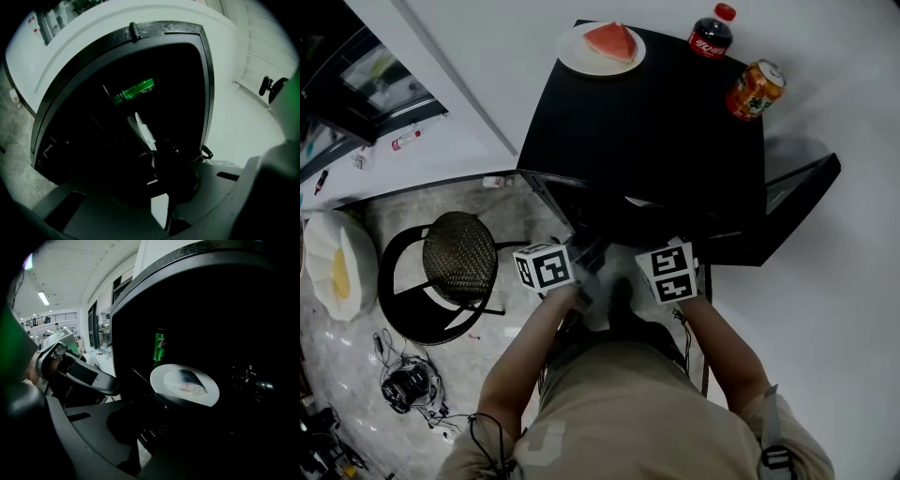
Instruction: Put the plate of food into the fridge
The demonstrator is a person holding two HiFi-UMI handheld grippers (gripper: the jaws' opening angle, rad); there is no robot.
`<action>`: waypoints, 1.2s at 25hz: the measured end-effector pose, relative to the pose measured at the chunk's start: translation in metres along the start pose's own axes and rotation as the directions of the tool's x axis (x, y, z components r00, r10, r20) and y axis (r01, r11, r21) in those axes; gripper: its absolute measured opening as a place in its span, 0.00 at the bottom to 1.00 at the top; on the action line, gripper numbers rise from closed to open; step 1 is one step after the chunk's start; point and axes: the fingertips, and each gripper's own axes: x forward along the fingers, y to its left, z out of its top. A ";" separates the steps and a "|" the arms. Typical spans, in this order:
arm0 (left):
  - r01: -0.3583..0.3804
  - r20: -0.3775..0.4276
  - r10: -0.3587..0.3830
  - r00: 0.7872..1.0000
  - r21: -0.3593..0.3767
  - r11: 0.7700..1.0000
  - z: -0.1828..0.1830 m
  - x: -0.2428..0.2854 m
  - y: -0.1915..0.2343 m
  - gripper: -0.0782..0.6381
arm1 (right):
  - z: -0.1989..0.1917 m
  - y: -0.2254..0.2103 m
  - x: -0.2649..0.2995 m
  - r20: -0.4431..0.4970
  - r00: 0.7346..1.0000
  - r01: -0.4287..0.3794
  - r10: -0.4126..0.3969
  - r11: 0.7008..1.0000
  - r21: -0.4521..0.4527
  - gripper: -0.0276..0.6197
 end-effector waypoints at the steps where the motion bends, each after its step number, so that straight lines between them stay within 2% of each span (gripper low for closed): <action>1: -0.001 -0.002 0.001 1.000 0.006 1.000 0.000 -0.001 0.000 0.14 | 0.000 0.000 0.000 0.001 1.000 0.000 0.000 1.000 0.001 0.08; 16: -0.014 -0.020 0.016 1.000 0.072 0.997 0.003 -0.008 -0.004 0.14 | 0.004 -0.005 0.006 0.018 1.000 0.011 -0.010 1.000 -0.005 0.08; 30: -0.019 -0.006 0.019 1.000 0.086 0.996 0.008 -0.018 -0.004 0.14 | 0.006 -0.012 0.012 0.032 0.999 0.042 -0.043 0.999 0.025 0.08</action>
